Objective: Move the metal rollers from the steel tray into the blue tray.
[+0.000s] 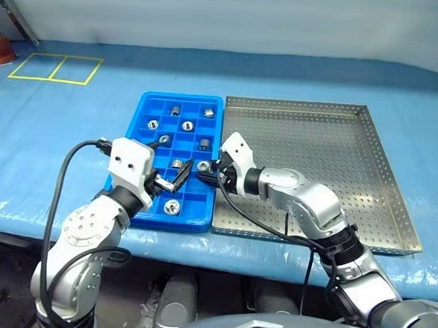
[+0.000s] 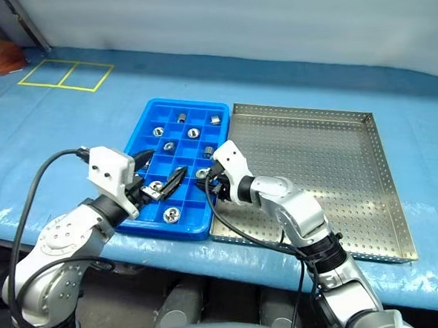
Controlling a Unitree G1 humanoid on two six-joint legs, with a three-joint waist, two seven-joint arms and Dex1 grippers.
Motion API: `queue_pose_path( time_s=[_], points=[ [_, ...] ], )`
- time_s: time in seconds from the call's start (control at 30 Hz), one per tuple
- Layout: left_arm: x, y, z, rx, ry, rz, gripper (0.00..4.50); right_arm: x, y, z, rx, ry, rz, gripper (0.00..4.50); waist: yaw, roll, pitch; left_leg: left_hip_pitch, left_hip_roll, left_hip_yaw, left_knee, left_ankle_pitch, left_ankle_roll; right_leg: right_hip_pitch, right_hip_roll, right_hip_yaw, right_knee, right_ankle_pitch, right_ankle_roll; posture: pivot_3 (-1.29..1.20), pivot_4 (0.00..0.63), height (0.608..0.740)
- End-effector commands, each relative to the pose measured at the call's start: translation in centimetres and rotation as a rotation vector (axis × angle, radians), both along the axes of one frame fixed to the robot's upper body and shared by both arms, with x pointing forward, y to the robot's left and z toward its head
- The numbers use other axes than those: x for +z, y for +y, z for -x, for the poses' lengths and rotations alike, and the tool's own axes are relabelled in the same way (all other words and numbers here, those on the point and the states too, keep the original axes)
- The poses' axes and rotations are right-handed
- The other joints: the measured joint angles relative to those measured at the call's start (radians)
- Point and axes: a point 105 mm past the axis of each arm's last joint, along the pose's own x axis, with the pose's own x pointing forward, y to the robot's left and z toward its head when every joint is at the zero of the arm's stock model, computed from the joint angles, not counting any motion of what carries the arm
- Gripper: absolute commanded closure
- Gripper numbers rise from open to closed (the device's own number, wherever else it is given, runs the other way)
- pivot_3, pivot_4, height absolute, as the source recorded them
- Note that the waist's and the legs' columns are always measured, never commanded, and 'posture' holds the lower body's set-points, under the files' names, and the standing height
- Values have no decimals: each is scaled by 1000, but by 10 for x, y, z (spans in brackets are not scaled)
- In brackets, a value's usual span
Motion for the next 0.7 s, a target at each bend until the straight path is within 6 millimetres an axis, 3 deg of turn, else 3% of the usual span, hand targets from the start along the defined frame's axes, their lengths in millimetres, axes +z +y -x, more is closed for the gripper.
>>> queue_pose_path(
  time_s=[0.03,0.17,0.27,0.4,0.57,0.7],
  points=[
    [-1,-2,0,4,-8,-33,40,10,3,0,6,-46,-11,2816,4,0,0,0,0,0,0,0,0,0,0,0,0,0,0,341,150,740],
    [-7,-2,-3,10,6,-57,40,2,1,0,-12,-28,26,2816,7,0,0,0,0,0,-1,0,0,0,0,0,0,0,0,338,150,740],
    [-9,-6,-5,0,10,-54,40,-1,-1,0,-16,-35,45,1780,8,0,0,1,0,0,0,0,0,0,0,0,0,0,0,329,150,740],
    [-12,-10,-8,-7,17,-46,40,13,-4,0,-42,-72,-4,518,7,0,0,0,0,0,0,0,0,0,0,0,0,0,0,310,150,740],
    [-10,-12,-14,-9,4,-24,40,28,-20,-7,-147,-133,-31,518,6,0,0,0,0,0,0,0,0,-1,0,0,0,0,0,292,150,740],
    [-8,-21,-24,-34,-13,9,40,40,-51,-17,-295,-209,-3,518,7,0,0,-1,0,0,0,0,0,-1,0,0,0,0,0,262,150,740]
  ],
)
